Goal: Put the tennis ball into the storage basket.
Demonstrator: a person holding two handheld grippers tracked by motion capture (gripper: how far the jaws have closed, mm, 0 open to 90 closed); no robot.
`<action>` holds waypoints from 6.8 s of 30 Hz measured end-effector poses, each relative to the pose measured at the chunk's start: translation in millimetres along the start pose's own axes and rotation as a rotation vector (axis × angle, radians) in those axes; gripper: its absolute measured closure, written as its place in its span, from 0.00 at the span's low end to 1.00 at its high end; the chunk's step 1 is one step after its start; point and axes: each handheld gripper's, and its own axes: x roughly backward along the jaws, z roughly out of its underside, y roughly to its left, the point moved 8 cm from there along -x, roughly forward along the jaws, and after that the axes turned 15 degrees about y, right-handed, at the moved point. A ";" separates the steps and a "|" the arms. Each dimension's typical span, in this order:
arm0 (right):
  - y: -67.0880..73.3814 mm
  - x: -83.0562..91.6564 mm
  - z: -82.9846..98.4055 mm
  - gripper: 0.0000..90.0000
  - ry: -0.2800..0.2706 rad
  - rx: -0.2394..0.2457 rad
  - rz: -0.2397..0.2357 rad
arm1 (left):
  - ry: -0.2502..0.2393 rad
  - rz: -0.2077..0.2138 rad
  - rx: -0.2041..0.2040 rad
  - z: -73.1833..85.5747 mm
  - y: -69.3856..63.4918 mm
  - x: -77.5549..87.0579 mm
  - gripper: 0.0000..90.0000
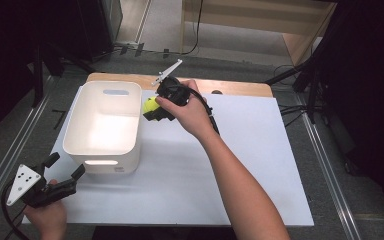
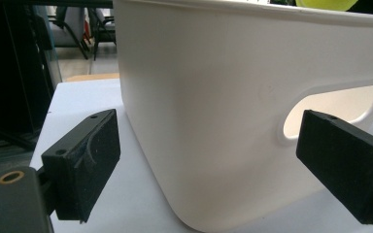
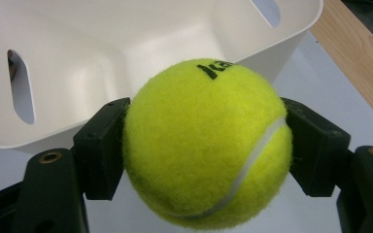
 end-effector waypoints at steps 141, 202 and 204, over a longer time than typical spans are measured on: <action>-0.2 -9.6 69.0 0.00 -0.054 0.000 0.119 | 0.039 -0.018 -0.029 1.9 -3.3 -5.2 0.09; -12.6 3.2 211.3 0.00 -0.153 -0.237 0.181 | 0.045 -0.018 -0.034 2.3 -4.2 -5.7 0.10; -11.6 4.1 216.9 0.00 -0.159 -0.250 0.178 | 0.046 -0.016 -0.036 2.3 -4.1 -5.8 0.09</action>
